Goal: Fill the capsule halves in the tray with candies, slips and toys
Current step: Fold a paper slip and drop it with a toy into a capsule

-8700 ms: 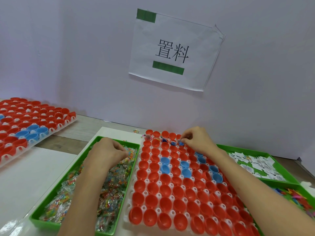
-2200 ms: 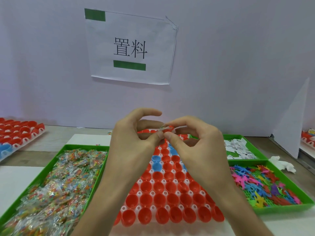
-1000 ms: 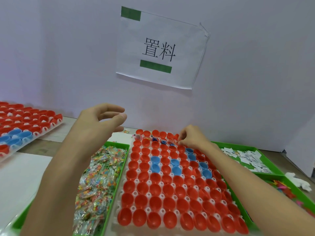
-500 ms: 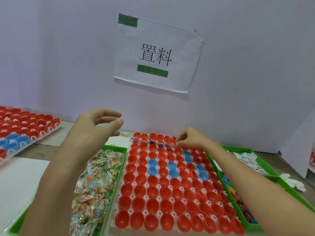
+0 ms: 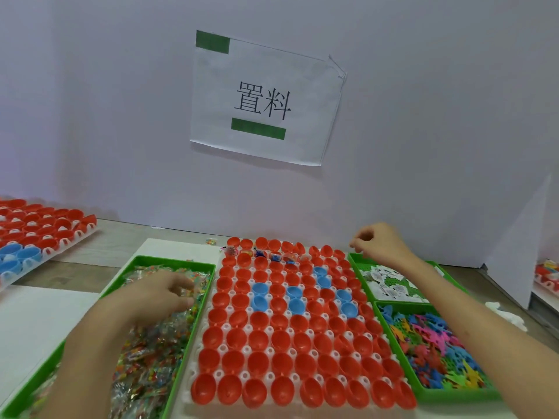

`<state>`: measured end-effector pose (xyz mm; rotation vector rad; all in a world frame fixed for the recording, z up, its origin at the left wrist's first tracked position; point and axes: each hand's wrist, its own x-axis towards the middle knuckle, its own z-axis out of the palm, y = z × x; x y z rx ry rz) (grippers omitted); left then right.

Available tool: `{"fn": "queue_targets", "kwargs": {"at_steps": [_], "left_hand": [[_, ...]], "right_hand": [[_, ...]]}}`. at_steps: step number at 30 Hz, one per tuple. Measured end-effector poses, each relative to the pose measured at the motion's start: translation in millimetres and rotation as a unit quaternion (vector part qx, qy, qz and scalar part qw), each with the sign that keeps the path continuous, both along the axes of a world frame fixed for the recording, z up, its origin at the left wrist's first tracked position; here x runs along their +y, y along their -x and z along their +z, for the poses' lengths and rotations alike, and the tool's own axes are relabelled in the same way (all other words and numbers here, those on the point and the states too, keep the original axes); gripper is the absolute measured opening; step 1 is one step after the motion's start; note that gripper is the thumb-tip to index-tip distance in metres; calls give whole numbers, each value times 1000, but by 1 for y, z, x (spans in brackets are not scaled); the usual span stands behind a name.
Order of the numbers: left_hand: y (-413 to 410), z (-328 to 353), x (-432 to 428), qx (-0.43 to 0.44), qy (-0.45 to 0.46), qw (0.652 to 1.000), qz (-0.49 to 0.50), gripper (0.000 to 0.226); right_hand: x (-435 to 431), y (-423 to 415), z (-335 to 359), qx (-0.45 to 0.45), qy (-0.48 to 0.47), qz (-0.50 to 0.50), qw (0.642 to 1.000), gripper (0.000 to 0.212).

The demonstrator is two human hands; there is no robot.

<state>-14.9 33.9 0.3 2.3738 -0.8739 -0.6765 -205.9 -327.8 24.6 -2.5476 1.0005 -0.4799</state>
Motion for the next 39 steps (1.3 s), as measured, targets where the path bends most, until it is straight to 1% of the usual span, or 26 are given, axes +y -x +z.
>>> {"fn": "queue_targets", "kwargs": {"at_steps": [2,4,6,8,10,13,16,19,24,28,30,34,35,36,38,39], "left_hand": [[-2,-7,-5,4,5,1000,25,35],[-3,-11,-8,20,17,998,56,27],[-1,-13,-9,24,33,995,95,18],[2,-15,-13,7,45,990,131,14],[7,-17,-16,-7,54,986,157,13],[8,-19,-19,-12,67,982,174,12],[4,-23,-17,-20,69,979,190,20],[1,-25,-18,-32,60,977,202,21],[5,-24,-19,-44,68,977,195,19],[6,-24,-19,-52,55,977,201,14],[6,-24,-19,-57,64,975,205,10],[5,-25,-19,-85,91,968,217,9],[5,-25,-19,-89,96,966,221,12],[5,-26,-20,-93,97,965,223,14],[4,-28,-20,-98,97,963,230,15],[3,-29,-20,-99,105,961,235,14]], "right_hand": [[-17,30,-6,4,1,-47,999,16],[-31,57,-15,31,1,-80,996,15],[-39,79,-27,76,-15,-94,993,11],[-40,92,-37,94,-36,-89,991,10],[-38,100,-45,89,-49,-69,992,6],[-34,102,-51,88,-39,-56,994,12],[-35,99,-52,92,-32,-62,993,15],[-36,98,-50,92,-33,-60,993,16],[-35,102,-50,45,-21,-56,997,26],[-34,103,-50,6,-20,-69,997,20],[-33,103,-51,-32,-25,-84,996,19],[-32,97,-51,-152,-30,-131,979,24],[-32,95,-51,-155,-36,-130,979,22],[-30,92,-50,-133,-39,-116,983,20],[-30,89,-55,-38,-32,-86,995,10],[-32,88,-59,5,-30,-81,996,11]]}}
